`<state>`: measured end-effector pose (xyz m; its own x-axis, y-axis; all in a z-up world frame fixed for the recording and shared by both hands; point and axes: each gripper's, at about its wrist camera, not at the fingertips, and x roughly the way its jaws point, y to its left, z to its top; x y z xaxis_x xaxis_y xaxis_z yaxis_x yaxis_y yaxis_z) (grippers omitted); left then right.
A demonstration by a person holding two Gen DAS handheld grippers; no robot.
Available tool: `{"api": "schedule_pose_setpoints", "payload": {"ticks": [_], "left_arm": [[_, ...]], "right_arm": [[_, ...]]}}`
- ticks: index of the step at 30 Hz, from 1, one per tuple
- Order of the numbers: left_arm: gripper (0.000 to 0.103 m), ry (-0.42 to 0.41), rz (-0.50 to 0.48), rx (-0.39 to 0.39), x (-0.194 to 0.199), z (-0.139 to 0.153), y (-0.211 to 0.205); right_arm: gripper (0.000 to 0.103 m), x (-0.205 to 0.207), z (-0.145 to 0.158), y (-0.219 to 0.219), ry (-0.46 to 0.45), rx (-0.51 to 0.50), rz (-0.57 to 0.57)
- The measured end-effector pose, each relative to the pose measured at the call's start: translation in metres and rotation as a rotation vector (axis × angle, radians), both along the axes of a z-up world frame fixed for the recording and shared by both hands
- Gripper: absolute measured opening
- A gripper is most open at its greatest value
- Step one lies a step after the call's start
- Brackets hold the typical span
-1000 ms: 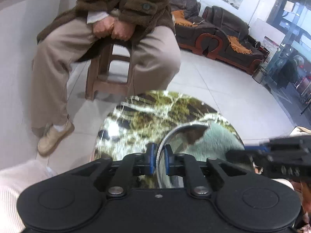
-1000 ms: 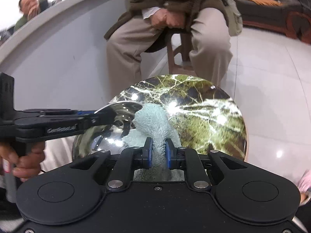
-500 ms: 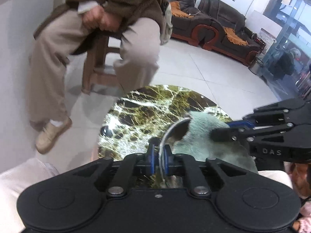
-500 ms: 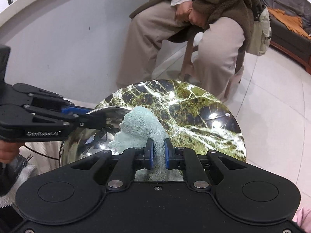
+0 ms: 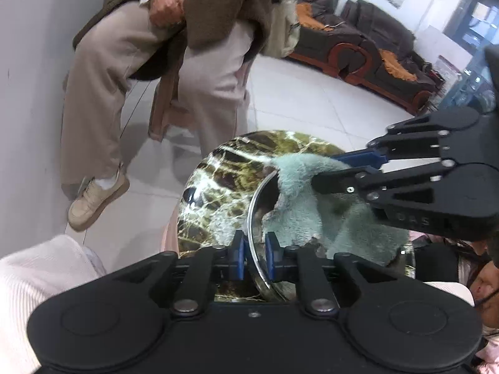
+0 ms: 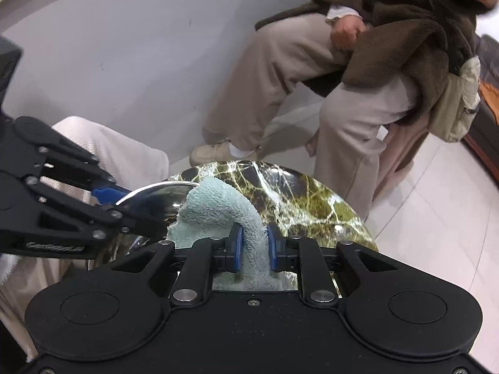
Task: Clean bowl
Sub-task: 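Hold the bowl rim with the left gripper while the right gripper sweeps the towel along the inner wall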
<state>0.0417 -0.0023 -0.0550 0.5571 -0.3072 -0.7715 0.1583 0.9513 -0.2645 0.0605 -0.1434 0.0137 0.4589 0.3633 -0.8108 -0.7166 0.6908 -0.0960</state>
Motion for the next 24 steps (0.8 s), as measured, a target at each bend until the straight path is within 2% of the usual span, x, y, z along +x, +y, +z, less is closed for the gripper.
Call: {"api": "schedule_pose_setpoints", "payload": {"ticks": [5, 11, 13, 15, 18, 21, 24], "left_arm": [[0.012, -0.021, 0.034, 0.019, -0.007, -0.001, -0.006], [0.012, -0.046, 0.049, 0.034, -0.012, 0.000, -0.012], [0.012, -0.041, 0.042, 0.027, -0.011, -0.001, -0.011], [0.012, -0.040, 0.027, 0.033, -0.011, 0.000, -0.011], [0.012, -0.043, 0.003, 0.046, -0.010, 0.000, -0.011], [0.014, -0.038, -0.006, 0.038, -0.009, -0.001, -0.007], [0.014, -0.035, 0.000, 0.027, -0.010, -0.001, -0.004]], "right_arm": [[0.017, -0.005, 0.002, -0.003, -0.021, 0.018, -0.037], [0.013, -0.020, -0.013, -0.052, 0.085, 0.231, -0.318], [0.013, -0.035, -0.019, -0.072, 0.147, 0.325, -0.399], [0.013, -0.043, -0.015, -0.071, 0.137, 0.310, -0.406], [0.013, -0.038, -0.007, -0.056, 0.068, 0.217, -0.351], [0.014, -0.024, 0.002, -0.040, 0.039, 0.180, -0.298], [0.015, -0.015, 0.005, -0.041, 0.056, 0.205, -0.291]]}}
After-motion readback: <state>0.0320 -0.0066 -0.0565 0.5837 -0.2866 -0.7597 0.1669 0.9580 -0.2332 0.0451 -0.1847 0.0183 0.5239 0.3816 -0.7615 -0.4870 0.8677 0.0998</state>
